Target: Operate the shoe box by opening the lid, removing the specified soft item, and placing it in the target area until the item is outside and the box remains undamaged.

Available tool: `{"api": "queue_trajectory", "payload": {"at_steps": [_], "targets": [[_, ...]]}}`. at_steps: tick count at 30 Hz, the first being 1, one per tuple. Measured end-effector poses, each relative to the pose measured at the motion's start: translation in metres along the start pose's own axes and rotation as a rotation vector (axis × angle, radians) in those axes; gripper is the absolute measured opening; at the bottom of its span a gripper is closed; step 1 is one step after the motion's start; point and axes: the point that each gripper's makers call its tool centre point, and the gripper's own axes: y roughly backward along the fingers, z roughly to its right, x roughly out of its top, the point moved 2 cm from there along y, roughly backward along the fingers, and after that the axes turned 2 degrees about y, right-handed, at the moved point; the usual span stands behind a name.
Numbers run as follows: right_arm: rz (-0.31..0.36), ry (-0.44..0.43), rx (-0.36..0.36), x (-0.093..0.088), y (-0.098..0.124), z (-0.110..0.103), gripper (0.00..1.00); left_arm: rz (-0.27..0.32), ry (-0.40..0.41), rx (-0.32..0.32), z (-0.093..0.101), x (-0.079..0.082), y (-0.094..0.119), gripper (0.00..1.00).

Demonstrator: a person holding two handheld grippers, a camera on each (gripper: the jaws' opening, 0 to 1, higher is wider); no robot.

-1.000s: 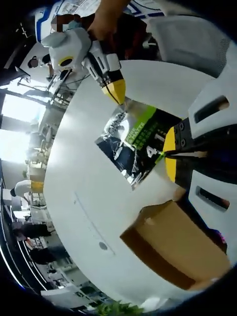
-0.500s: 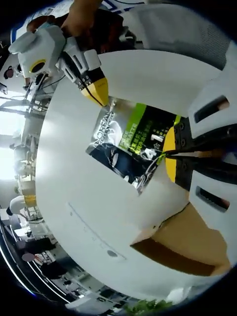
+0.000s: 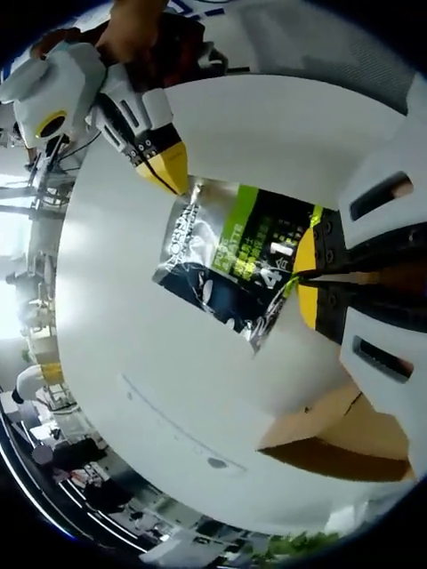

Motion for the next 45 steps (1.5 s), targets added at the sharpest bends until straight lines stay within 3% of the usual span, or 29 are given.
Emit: {"api": "queue_trajectory", "payload": {"at_steps": [6,13,16,21,28,36,45], "targets": [[0.004,0.001,-0.014,0.003,-0.006,0.006,0.0,-0.036,-0.075,0.019,-0.001,0.002,-0.008,0.0],[-0.009,-0.006,-0.022,-0.002,-0.016,0.006,0.0,-0.089,-0.14,0.026,0.002,-0.008,-0.02,0.0],[-0.009,-0.027,-0.036,-0.003,-0.019,0.007,0.0,-0.073,-0.109,0.03,0.001,-0.013,-0.024,0.0],[-0.022,-0.04,-0.042,-0.009,-0.024,0.006,0.0,-0.061,-0.147,0.072,-0.002,-0.011,-0.024,0.0],[-0.025,-0.054,-0.037,-0.014,-0.022,0.006,0.0,-0.06,-0.209,0.069,-0.001,-0.013,-0.023,0.02],[-0.017,-0.017,-0.042,-0.015,-0.021,0.005,0.0,-0.047,-0.23,0.089,0.001,-0.012,-0.015,0.13],[0.006,0.037,-0.041,-0.013,-0.016,0.003,0.08,0.034,-0.153,0.079,-0.001,-0.003,0.006,0.16]]}}
